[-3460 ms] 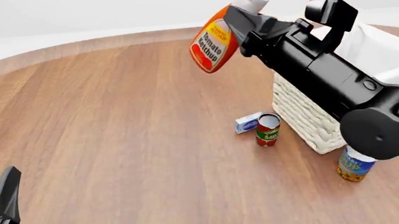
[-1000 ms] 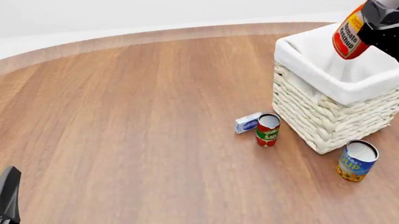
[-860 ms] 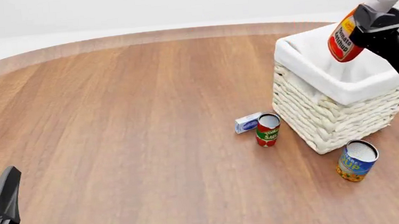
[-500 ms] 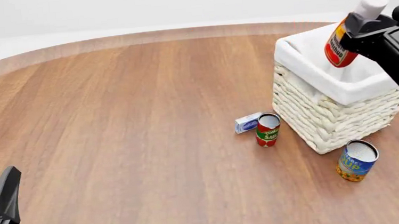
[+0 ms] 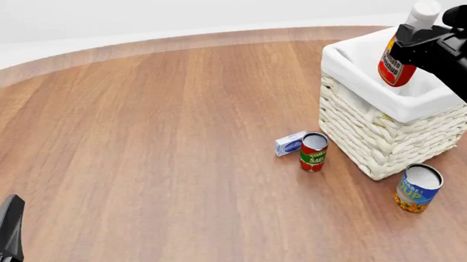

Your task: Pick up the ketchup, and put it in the basket.

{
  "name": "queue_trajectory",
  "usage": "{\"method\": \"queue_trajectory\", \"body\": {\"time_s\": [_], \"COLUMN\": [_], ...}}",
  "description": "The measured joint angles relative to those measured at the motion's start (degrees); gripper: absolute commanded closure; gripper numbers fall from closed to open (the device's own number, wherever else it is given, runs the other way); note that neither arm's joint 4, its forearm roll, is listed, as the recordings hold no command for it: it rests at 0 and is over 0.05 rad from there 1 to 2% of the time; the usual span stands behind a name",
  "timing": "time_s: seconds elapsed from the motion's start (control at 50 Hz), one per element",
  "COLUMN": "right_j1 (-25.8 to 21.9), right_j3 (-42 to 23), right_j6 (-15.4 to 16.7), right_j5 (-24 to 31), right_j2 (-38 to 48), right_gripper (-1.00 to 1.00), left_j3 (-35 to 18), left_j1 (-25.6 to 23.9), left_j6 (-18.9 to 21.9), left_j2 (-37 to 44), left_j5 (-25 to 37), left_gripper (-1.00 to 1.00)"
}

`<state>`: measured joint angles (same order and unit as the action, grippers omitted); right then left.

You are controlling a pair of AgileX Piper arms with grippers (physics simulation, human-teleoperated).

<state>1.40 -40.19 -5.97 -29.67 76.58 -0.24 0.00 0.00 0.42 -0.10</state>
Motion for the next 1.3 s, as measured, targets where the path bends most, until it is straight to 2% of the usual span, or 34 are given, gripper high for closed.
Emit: {"method": "queue_trajectory", "body": {"time_s": [0.58, 1.3], "right_j1": [2.71, 0.43], "right_j3": [-1.27, -4.22], "right_j6": [3.40, 2.76], "right_j5": [4.28, 5.82], "right_j2": [1.13, 4.25], "right_gripper": [1.00, 1.00], "left_j3": [0.00, 0.00], "left_j1": [0.00, 0.00], "left_j6": [0.00, 0.00], "left_j2": [0.00, 0.00], "left_j5": [0.00, 0.00], "left_gripper": [-1.00, -1.00]}}
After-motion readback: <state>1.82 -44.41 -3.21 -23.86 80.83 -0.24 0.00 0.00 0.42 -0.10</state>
